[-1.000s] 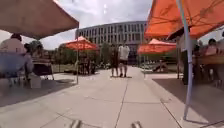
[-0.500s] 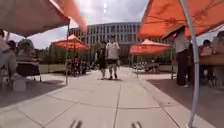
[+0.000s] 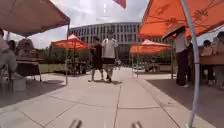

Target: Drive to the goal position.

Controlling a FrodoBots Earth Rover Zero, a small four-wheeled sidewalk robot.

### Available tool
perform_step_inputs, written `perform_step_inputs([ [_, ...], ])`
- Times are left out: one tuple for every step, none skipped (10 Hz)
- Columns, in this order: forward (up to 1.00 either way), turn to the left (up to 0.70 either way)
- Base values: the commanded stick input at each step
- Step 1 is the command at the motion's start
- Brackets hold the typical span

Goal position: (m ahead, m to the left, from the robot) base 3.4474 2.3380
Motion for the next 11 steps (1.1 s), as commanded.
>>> perform_step_inputs([
  [0.05,0.0],
  [0.05,0.0],
  [0.05,0.0],
  [0.05,0.0],
  [0.05,0.0],
  [0.05,0.0],
  [0.05,0.0],
  [0.05,0.0],
  [0.05,0.0],
  [0.05,0.0],
  [0.05,0.0],
])
